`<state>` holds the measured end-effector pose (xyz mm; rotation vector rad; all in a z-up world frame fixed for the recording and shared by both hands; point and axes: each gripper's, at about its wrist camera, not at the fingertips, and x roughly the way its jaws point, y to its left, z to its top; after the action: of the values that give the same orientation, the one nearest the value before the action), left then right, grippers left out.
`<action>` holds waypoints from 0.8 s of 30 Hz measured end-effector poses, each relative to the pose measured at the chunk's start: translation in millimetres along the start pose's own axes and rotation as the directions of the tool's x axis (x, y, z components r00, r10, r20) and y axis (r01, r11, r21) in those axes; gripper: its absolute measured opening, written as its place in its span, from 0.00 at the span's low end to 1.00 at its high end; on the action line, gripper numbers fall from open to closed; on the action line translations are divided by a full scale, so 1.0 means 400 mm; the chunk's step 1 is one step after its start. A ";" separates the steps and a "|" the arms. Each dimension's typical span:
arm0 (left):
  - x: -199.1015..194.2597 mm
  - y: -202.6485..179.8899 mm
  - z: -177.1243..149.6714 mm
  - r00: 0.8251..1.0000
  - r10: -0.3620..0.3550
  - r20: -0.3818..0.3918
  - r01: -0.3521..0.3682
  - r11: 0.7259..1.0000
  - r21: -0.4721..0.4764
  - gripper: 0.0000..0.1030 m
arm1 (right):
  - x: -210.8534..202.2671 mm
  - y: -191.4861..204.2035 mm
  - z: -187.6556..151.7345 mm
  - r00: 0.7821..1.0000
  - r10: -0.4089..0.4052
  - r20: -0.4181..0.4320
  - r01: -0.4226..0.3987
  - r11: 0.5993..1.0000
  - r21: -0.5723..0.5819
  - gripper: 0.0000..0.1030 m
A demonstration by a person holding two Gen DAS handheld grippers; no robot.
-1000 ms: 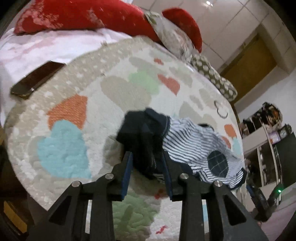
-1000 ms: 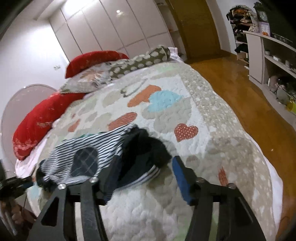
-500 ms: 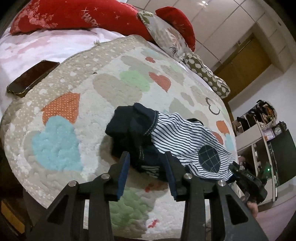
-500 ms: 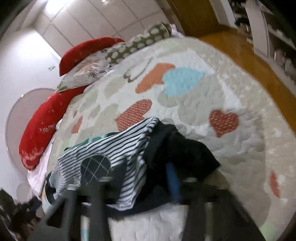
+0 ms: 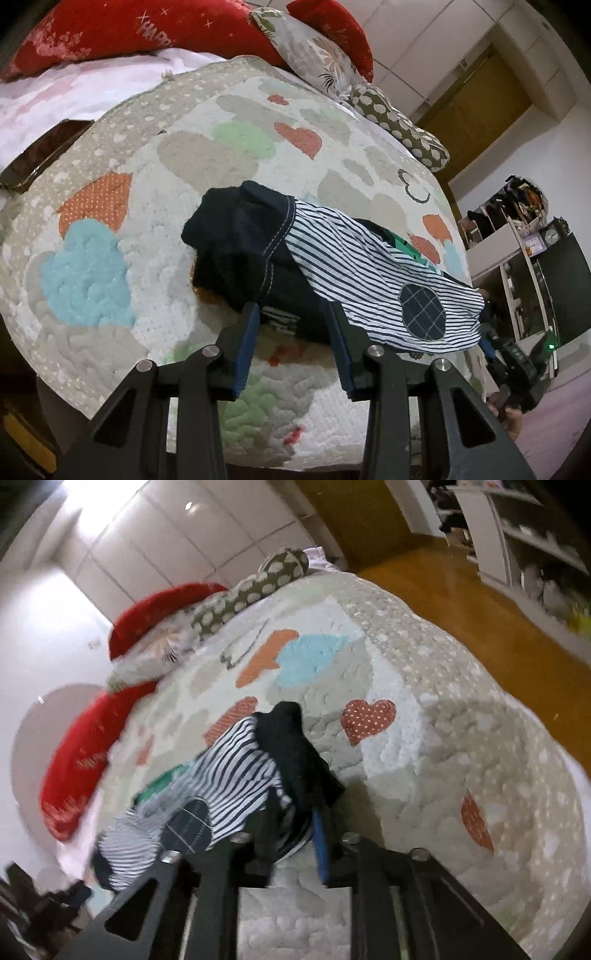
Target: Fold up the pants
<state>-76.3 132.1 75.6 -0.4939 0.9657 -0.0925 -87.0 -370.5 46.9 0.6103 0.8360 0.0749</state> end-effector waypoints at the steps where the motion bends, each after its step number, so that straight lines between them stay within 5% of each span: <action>1: 0.001 -0.003 0.000 1.000 0.000 0.001 0.000 1.000 0.002 0.36 | -0.022 -0.001 -0.003 0.999 0.003 0.039 -0.003 1.000 0.003 0.48; 2: 0.004 -0.005 0.000 1.000 -0.002 -0.001 0.002 1.000 0.001 0.36 | -0.033 -0.003 0.001 0.998 -0.002 0.062 0.002 1.000 0.000 0.66; 3: 0.008 -0.008 -0.002 1.000 -0.007 -0.007 0.007 1.000 0.002 0.36 | -0.048 0.000 0.003 0.995 -0.013 0.100 0.014 1.000 -0.009 0.71; 5: 0.015 -0.011 -0.006 1.000 -0.010 -0.017 0.010 1.000 0.004 0.38 | -0.051 0.005 0.016 0.992 -0.033 0.124 0.037 0.999 -0.024 0.75; 9: 0.023 -0.023 -0.015 0.999 -0.012 -0.035 0.013 1.000 0.020 0.38 | 0.045 0.012 0.042 0.999 -0.043 0.029 0.044 0.998 -0.041 0.75; 10: 0.021 -0.025 -0.015 0.999 -0.009 -0.032 0.010 1.000 0.025 0.38 | 0.085 0.005 0.042 0.999 -0.035 -0.028 0.034 0.999 -0.036 0.65; 11: 0.017 -0.026 -0.015 1.000 -0.003 -0.027 0.004 1.000 0.030 0.38 | 0.109 -0.001 0.040 0.998 -0.010 -0.066 0.008 1.000 -0.021 0.27; 12: 0.013 -0.026 -0.014 1.000 0.006 -0.018 -0.006 0.999 0.035 0.38 | 0.127 -0.005 0.041 0.994 0.043 -0.103 -0.042 0.999 0.005 0.19; 15: 0.009 -0.026 -0.005 0.999 0.038 0.008 -0.039 0.998 0.041 0.39 | 0.094 -0.005 0.052 0.995 0.081 -0.065 -0.080 0.997 0.019 0.15; 22: 0.032 -0.066 0.024 0.998 0.062 0.016 -0.063 0.993 0.098 0.41 | 0.056 -0.038 0.065 0.999 -0.019 -0.025 0.020 1.000 0.020 0.14; 24: 0.048 -0.090 0.035 0.998 0.064 0.014 -0.065 0.990 0.127 0.46 | 0.075 -0.051 0.065 0.998 -0.053 -0.045 0.054 0.998 0.037 0.21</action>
<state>-49.1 99.7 83.4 -0.3453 0.9586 -0.0923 -51.4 -390.9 29.0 0.6238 0.8978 0.0238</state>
